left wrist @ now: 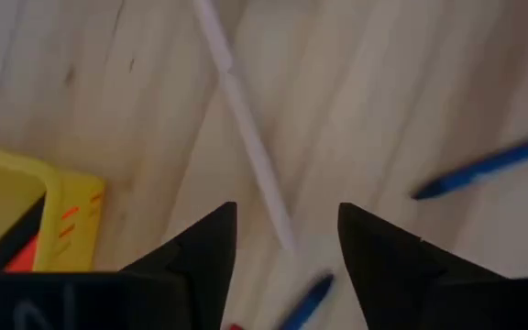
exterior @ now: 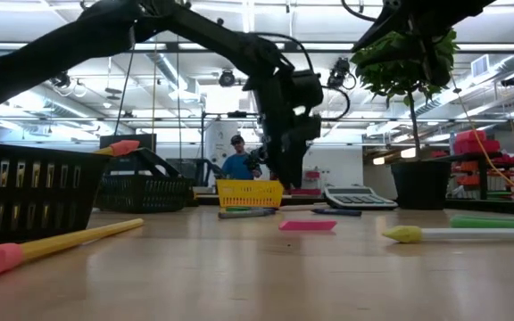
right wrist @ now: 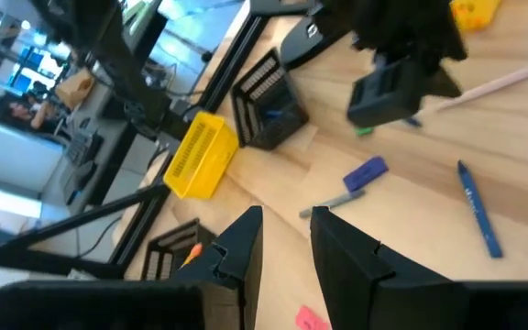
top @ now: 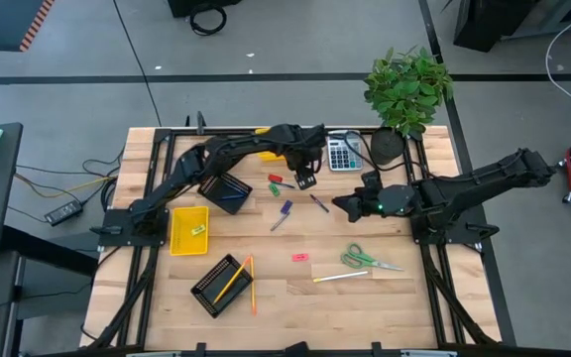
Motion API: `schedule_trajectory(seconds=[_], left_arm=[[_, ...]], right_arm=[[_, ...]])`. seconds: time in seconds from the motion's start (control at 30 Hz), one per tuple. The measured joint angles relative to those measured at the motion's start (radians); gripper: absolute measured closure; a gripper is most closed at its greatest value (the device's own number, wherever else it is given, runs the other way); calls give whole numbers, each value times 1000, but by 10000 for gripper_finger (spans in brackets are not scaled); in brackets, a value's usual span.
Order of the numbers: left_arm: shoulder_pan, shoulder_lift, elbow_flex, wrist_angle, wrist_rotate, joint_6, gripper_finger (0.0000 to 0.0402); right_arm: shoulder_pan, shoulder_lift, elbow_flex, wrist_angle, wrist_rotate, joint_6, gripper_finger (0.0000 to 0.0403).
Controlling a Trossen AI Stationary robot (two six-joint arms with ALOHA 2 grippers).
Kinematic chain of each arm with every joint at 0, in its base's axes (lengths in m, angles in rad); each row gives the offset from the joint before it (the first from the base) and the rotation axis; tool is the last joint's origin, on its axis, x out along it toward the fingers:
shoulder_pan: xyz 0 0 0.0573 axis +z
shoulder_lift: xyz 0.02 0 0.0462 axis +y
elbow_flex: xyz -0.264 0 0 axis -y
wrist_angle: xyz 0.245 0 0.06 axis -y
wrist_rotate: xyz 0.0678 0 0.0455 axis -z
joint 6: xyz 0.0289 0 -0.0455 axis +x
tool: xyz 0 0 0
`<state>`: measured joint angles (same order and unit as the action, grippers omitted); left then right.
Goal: Sort crayons/erasers/pens/pencils in bins
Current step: Put the light pink pen into the top yellow basket
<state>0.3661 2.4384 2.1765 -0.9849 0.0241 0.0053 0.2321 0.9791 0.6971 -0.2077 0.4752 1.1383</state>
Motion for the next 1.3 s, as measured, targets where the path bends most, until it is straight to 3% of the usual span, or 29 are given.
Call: schedule_trajectory(seconds=[0.4,0.83,1.07,1.3], left_arm=[[-14,43,2,61,-57,-78,227],[-67,79,0,64,-298,-71,230],[-64,78,0,67,-282,-68,239],[-61,78,0,58,-257,-64,308]], right_arm=[[0,0,0,-8,-106,-40,302],[0,-1,0,-6,-147,-13,302],[0,-1,0,-5,-160,-13,302],[0,-1,0,-6,-163,-16,302]])
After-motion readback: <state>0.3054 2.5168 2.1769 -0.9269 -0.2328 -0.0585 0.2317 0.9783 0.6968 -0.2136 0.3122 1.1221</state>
